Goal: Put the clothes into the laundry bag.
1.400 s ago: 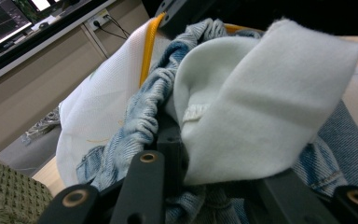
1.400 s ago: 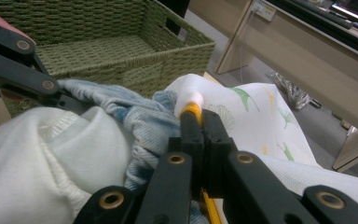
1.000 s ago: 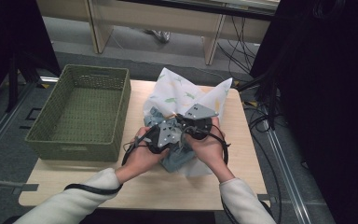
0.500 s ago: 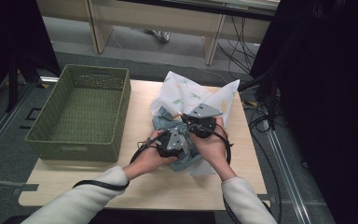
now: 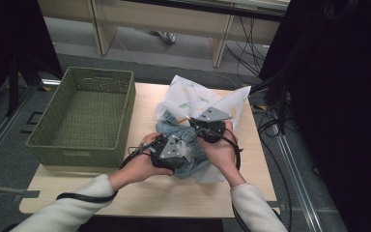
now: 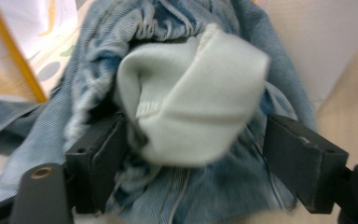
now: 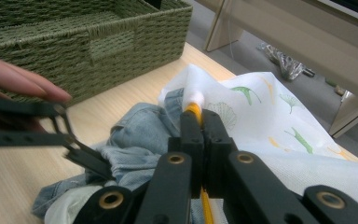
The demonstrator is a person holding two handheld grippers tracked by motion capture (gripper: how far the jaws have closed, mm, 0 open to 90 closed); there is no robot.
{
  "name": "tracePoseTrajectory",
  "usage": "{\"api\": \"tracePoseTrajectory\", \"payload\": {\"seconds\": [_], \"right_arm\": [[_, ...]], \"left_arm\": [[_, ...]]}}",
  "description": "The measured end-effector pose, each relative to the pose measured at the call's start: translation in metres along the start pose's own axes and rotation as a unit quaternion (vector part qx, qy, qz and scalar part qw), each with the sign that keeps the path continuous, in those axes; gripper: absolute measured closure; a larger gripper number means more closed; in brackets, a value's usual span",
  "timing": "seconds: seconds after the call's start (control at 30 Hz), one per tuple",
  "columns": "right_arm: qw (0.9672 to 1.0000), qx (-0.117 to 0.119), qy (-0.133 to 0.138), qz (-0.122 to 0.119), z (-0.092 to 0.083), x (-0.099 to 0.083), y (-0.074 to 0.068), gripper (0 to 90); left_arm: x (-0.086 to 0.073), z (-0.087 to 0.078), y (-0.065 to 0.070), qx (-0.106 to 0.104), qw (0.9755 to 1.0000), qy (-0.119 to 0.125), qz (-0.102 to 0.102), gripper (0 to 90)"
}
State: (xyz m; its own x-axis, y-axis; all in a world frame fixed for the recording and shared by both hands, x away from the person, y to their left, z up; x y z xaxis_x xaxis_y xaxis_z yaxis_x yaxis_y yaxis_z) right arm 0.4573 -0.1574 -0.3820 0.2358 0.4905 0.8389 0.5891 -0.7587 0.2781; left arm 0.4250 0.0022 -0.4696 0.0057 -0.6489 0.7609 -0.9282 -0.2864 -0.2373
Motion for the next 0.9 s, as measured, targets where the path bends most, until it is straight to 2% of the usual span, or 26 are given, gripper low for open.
{"api": "tracePoseTrajectory", "payload": {"seconds": [0.1,0.17,0.23,0.3,0.37,0.4,0.43,0.5,0.57,0.63,0.67,0.7,0.73,0.77,0.8,0.9], "right_arm": [[1.0000,0.001,-0.001,-0.001,0.000,0.000,-0.001,90.0],[1.0000,0.000,-0.001,0.000,0.000,0.001,-0.002,90.0],[1.0000,0.001,0.000,0.001,0.000,0.001,-0.001,90.0],[1.0000,0.000,-0.002,0.003,0.000,0.000,-0.001,90.0],[1.0000,0.002,-0.002,0.005,0.001,0.000,-0.001,90.0],[1.0000,0.002,-0.002,0.005,0.001,0.000,-0.001,90.0],[1.0000,0.003,-0.004,0.003,0.001,0.000,-0.003,90.0],[1.0000,0.005,-0.004,0.001,0.002,0.001,-0.004,90.0],[1.0000,0.006,-0.005,-0.002,0.002,0.001,-0.006,90.0],[0.9999,0.009,-0.008,-0.003,0.003,0.000,-0.008,90.0],[0.9999,0.008,-0.008,-0.005,0.003,0.000,-0.008,90.0],[0.9999,0.009,-0.008,-0.007,0.003,0.000,-0.009,90.0],[0.9999,0.010,-0.008,-0.007,0.004,0.000,-0.009,90.0],[0.9999,0.012,-0.009,-0.006,0.003,0.000,-0.009,90.0],[0.9999,0.013,-0.010,-0.006,0.003,0.000,-0.009,90.0],[0.9998,0.013,-0.010,-0.005,0.003,-0.001,-0.010,90.0]], "left_arm": [[-0.009,-0.010,-0.001,-0.012,0.9999,-0.006,0.000,17.2],[-0.011,-0.016,0.000,-0.026,0.9993,0.016,-0.022,16.3],[-0.014,-0.021,0.000,-0.017,0.9998,0.010,-0.008,15.4],[-0.019,-0.026,0.001,-0.014,0.9999,0.000,-0.007,15.5],[-0.027,-0.026,0.003,-0.008,0.9996,-0.028,0.006,16.1],[-0.027,-0.026,0.003,-0.008,0.9996,-0.028,0.006,17.0],[-0.038,-0.019,0.006,-0.001,0.9977,-0.065,0.020,17.3],[-0.046,-0.011,0.005,0.005,0.9960,-0.085,0.027,19.9],[-0.050,-0.002,0.004,0.007,0.9955,-0.090,0.028,22.6],[-0.052,0.005,0.002,0.009,0.9944,-0.102,0.029,30.6],[-0.052,0.008,0.001,0.009,0.9938,-0.106,0.031,37.3],[-0.052,0.012,0.001,0.010,0.9945,-0.102,0.025,42.1],[-0.052,0.015,0.002,0.009,0.9939,-0.106,0.027,44.9],[-0.052,0.016,0.001,0.009,0.9923,-0.118,0.037,48.8],[-0.052,0.017,0.002,0.011,0.9917,-0.121,0.041,52.3],[-0.053,0.020,0.002,0.015,0.9914,-0.125,0.035,64.0]]}}
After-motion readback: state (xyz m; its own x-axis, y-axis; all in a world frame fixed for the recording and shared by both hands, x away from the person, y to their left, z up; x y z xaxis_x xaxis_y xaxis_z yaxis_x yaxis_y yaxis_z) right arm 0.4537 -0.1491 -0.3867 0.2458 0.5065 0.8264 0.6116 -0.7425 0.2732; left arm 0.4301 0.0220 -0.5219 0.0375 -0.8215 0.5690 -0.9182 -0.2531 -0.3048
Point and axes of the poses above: each handheld gripper's, and its own axes: z roughly forward along the jaws, x roughly out of its top, y roughly to its right, the point moved 3 cm from there along z, roughly forward along the jaws, and after that the axes turned 6 degrees about -x, right-handed, at the moved point
